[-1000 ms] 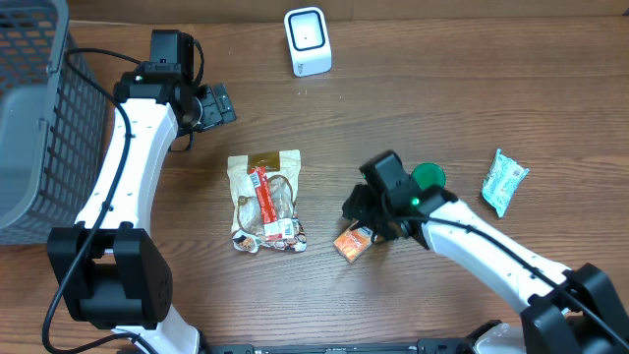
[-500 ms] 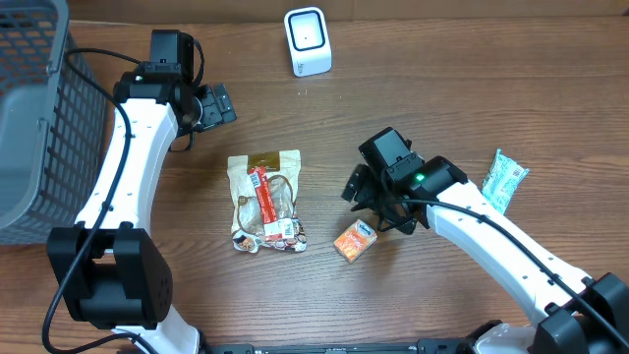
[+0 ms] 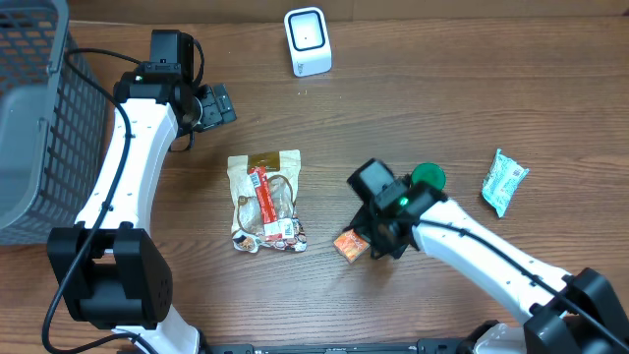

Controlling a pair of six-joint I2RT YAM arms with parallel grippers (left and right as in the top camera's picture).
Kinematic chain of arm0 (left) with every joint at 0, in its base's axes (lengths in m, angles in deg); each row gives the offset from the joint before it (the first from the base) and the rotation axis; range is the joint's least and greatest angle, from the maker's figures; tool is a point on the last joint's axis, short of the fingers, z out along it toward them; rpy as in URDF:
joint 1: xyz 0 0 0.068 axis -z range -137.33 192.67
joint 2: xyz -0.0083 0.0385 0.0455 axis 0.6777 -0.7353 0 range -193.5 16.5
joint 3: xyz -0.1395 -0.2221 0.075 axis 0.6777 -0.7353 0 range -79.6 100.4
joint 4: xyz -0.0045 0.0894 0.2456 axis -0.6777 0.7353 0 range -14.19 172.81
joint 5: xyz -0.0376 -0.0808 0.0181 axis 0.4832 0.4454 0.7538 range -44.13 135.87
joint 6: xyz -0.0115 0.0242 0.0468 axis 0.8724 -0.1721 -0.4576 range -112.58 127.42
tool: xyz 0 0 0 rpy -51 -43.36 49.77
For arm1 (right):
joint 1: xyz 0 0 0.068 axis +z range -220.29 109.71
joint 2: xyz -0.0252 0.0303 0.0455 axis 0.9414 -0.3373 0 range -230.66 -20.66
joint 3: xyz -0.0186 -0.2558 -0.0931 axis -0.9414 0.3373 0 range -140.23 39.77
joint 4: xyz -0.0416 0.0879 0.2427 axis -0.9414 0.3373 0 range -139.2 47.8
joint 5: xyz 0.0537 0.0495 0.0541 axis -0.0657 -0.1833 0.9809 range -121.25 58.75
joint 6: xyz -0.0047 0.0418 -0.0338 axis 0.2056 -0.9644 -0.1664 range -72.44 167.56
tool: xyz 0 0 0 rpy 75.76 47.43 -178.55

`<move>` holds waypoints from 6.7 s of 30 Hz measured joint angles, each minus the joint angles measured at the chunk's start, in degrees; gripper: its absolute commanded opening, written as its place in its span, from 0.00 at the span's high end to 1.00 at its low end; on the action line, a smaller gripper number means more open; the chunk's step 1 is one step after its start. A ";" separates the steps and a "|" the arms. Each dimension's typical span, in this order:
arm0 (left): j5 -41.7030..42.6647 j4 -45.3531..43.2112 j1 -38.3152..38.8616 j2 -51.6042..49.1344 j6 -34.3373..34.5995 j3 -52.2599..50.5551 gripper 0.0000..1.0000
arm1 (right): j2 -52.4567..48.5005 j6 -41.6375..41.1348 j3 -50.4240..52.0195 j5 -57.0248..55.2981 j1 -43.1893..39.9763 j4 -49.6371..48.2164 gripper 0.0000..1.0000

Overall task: Scan the item barcode
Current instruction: 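Grasp the orange Kleenex box with the right gripper, then close the right gripper firmly around the Kleenex box, then lift the Kleenex box with the right gripper and swing it right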

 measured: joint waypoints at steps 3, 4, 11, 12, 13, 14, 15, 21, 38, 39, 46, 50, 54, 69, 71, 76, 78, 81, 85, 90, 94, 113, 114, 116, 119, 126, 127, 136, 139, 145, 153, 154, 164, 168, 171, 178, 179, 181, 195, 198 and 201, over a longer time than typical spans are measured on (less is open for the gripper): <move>0.00 -0.02 0.00 0.00 0.02 0.00 0.00 | 0.00 -3.23 3.48 -0.02 1.97 -4.42 0.83; 0.00 0.00 0.00 0.00 0.02 0.00 0.01 | 0.00 -4.50 4.61 -0.09 2.47 -5.79 0.83; 0.00 0.00 0.00 0.00 0.02 0.00 0.00 | -1.31 -9.03 7.39 -0.61 3.41 -10.84 0.85; 0.00 0.02 0.00 0.00 0.00 0.00 0.00 | -1.40 -9.05 7.39 -1.03 3.41 -12.35 0.86; 0.00 0.00 0.00 0.00 0.00 0.00 0.00 | -1.44 -8.85 7.39 -1.49 3.41 -13.68 0.86; 0.00 0.00 0.00 0.00 0.00 0.00 0.00 | -1.44 -8.52 7.39 -2.19 3.41 -15.23 0.86; 0.00 0.02 0.00 0.00 0.00 0.00 0.00 | -1.44 -7.96 7.41 -2.99 3.41 -16.90 0.86; 0.00 0.00 0.00 0.00 0.00 0.00 0.00 | -1.46 -1.16 7.43 -8.13 3.41 -24.81 0.74; 0.00 0.00 0.00 0.00 0.02 0.00 0.00 | 2.38 13.64 -1.88 -10.99 3.34 -14.25 0.53; 0.00 0.00 0.00 0.00 0.00 0.00 0.00 | 1.77 12.52 -1.86 -10.64 3.34 -13.73 0.53; 0.00 0.00 0.00 0.00 0.00 0.00 0.00 | -4.00 6.95 -1.53 -7.52 3.34 -13.05 0.61; 0.00 0.00 0.00 0.00 0.00 0.00 0.00 | -4.72 4.63 -1.05 -6.27 3.34 -12.72 0.58; 0.00 0.00 0.00 0.00 0.02 0.00 0.00 | -4.72 3.69 -1.05 -4.85 3.34 -10.86 0.56; 0.00 0.00 0.00 0.00 0.00 0.00 0.00 | -4.79 2.91 3.78 -4.42 3.34 -15.23 0.63; 0.02 0.00 0.00 0.00 0.00 0.00 0.00 | -4.81 2.91 3.78 -4.57 3.34 -15.47 0.63; 0.00 0.02 0.00 0.00 0.02 0.00 0.00 | -5.03 2.91 3.80 -4.61 3.34 -16.50 0.64; 0.00 0.00 0.00 0.00 0.00 0.00 0.00 | -5.07 2.93 3.80 -4.61 3.34 -16.57 0.64; 0.00 0.00 0.00 0.00 0.00 0.00 0.00 | -5.27 2.93 3.80 -4.66 3.34 -16.57 0.67; 0.00 0.00 0.00 0.00 0.00 0.00 0.00 | -5.99 2.32 4.11 -4.61 3.34 -17.00 0.77; 0.00 0.00 0.00 0.00 0.00 0.00 0.00 | -6.05 0.87 6.21 -4.72 3.34 -20.28 0.96; 0.00 0.00 0.00 0.00 0.00 0.00 0.00 | -5.92 -0.11 6.58 -4.79 3.34 -21.35 0.96; 0.00 0.00 0.00 0.00 0.02 0.00 0.00 | -6.01 -0.39 7.37 -3.52 3.32 -25.00 0.93; 0.00 0.00 0.00 0.00 0.00 0.00 0.00 | -6.01 -0.15 7.37 -3.50 3.30 -25.07 0.96; 0.00 0.00 0.00 0.00 0.00 0.00 0.00 | -6.01 0.79 7.37 -3.48 3.30 -25.14 0.96; 0.00 0.00 0.00 0.00 0.00 0.00 0.00 | -5.99 2.67 7.37 -3.28 3.06 -25.14 0.96; 0.00 0.00 0.00 0.00 0.02 0.00 0.00 | -1.16 10.34 7.65 1.40 -0.74 -25.16 0.96; 0.00 0.00 0.00 0.00 0.00 0.00 0.00 | 0.55 11.30 7.67 2.51 -1.86 -25.31 0.96; 0.00 0.00 0.00 0.00 0.02 0.00 0.00 | 18.27 20.28 7.69 19.63 -15.54 -31.36 0.96; 0.00 -0.02 0.00 0.00 0.02 0.00 0.00 | 21.09 22.53 7.74 27.89 -19.65 -35.67 0.96; 0.00 0.00 0.00 0.00 0.00 0.00 0.00 | 21.51 27.30 7.82 47.52 -23.39 -50.82 0.96; 0.02 0.00 0.00 0.00 0.00 0.00 0.00 | 21.51 28.83 7.85 61.75 -23.61 -58.73 0.96; 0.00 0.02 0.00 0.00 0.00 0.00 0.00 | 21.51 28.68 7.85 62.66 -23.61 -59.12 0.96; 0.02 0.02 0.00 0.00 0.00 0.00 0.00 | 21.51 16.81 8.00 67.10 -23.61 -74.60 0.96; 0.00 0.00 0.00 0.00 0.00 0.00 0.00 | 21.51 10.49 8.00 66.93 -23.61 -76.41 0.96; 0.00 0.00 0.00 0.00 0.02 0.00 0.00 | 21.51 6.60 8.00 66.49 -23.61 -76.56 0.96; 0.00 0.00 0.00 0.00 0.02 0.00 0.00 | 21.51 -0.22 8.00 65.83 -23.61 -76.65 0.96; 0.00 0.00 0.00 0.00 0.00 0.00 0.00 | 21.51 -0.63 8.00 65.83 -23.61 -76.72 0.96; 0.00 0.00 0.00 0.00 0.00 0.00 0.00 | 21.51 -1.51 8.00 65.68 -23.61 -76.96 0.96; 0.02 0.04 0.00 0.00 0.00 0.00 0.00 | 21.49 2.78 8.02 65.02 -23.63 -69.51 0.96; 0.02 0.00 0.00 0.00 0.00 0.00 0.00 | 21.16 8.31 8.00 62.14 -23.65 -58.21 0.96; 0.02 0.00 0.00 0.00 0.00 0.00 0.00 | 19.91 13.60 7.98 57.57 -23.63 -49.29 0.96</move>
